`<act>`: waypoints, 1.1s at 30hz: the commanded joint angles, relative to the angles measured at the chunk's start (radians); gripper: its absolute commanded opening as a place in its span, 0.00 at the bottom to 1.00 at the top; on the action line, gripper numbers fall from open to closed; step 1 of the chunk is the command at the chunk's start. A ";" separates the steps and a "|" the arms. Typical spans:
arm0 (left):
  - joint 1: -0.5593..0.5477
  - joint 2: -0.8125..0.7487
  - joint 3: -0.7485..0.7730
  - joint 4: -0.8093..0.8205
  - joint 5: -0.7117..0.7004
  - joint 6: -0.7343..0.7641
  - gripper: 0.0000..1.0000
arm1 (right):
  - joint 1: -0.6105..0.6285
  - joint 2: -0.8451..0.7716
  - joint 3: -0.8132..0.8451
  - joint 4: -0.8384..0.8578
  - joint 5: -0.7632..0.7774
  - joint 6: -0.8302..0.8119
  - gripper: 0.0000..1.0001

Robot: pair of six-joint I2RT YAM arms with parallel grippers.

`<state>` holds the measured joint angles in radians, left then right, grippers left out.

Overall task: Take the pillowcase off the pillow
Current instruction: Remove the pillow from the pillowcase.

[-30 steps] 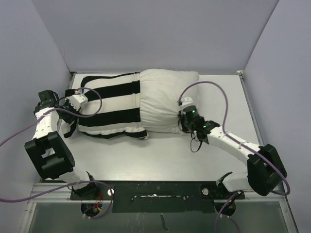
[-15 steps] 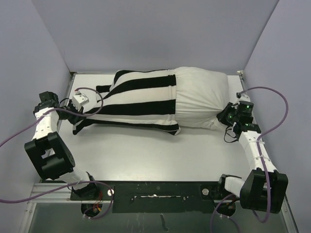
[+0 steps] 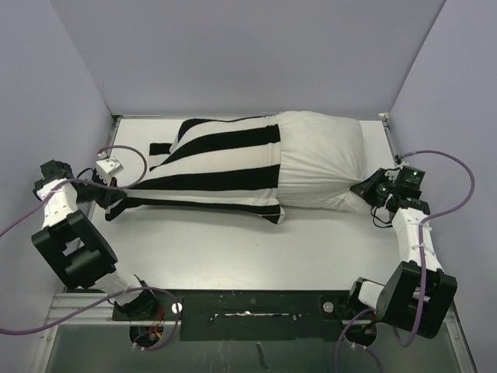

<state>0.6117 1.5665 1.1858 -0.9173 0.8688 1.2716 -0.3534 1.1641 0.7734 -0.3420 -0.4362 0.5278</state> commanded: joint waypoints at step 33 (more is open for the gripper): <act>-0.584 -0.028 -0.125 0.225 -0.001 -0.320 0.98 | 0.002 -0.144 0.017 0.198 0.271 -0.038 0.00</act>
<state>0.0498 1.5578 1.0737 -0.8459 0.8150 0.9997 -0.3565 1.0676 0.7685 -0.2424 -0.2169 0.4938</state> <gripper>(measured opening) 0.979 0.099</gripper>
